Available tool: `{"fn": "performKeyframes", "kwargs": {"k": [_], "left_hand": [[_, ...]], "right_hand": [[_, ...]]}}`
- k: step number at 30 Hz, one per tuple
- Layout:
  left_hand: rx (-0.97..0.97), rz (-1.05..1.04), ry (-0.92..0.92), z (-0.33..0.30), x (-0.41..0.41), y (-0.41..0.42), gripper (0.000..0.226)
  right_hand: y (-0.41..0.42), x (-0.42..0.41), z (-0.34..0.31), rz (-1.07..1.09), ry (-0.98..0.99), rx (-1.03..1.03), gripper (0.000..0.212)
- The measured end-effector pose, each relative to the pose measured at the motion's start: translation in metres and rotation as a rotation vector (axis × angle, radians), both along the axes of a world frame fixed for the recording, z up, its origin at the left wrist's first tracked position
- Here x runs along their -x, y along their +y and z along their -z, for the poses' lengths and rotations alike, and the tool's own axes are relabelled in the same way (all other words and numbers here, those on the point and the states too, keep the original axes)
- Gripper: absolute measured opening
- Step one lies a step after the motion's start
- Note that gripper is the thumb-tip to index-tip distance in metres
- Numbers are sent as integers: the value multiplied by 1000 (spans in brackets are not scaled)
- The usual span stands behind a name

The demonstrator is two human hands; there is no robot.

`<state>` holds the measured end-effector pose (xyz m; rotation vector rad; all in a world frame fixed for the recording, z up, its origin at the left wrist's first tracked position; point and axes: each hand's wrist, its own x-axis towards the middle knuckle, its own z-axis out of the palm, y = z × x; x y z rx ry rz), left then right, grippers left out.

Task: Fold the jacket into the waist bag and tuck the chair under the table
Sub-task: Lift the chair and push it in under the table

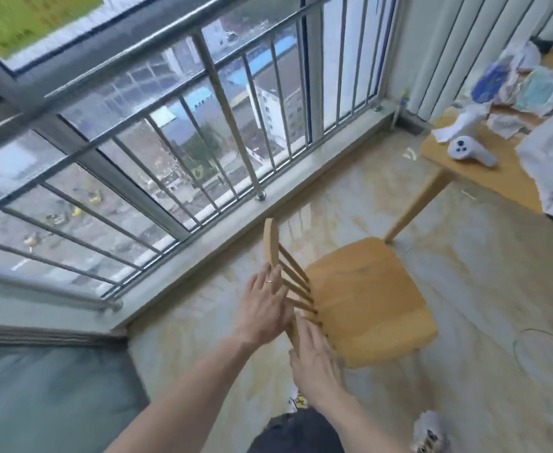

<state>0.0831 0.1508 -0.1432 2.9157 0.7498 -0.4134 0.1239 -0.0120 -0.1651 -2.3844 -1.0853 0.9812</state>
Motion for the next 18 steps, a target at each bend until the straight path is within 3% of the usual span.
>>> {"fn": "performKeyframes", "kwargs": {"k": [3, 7, 14, 18], "left_hand": [[38, 72, 18, -5, 1, 15, 53], [57, 87, 24, -11, 0, 20, 53], [-5, 168, 65, -11, -3, 22, 56], [-68, 276, 121, -18, -14, 37, 51]], "right_hand": [[0, 16, 4, 29, -100, 80, 64], [-21, 23, 13, 27, -240, 24, 66], [-24, 22, 3, 127, -257, -4, 48], [-22, 33, -9, 314, -361, 56, 83]]}}
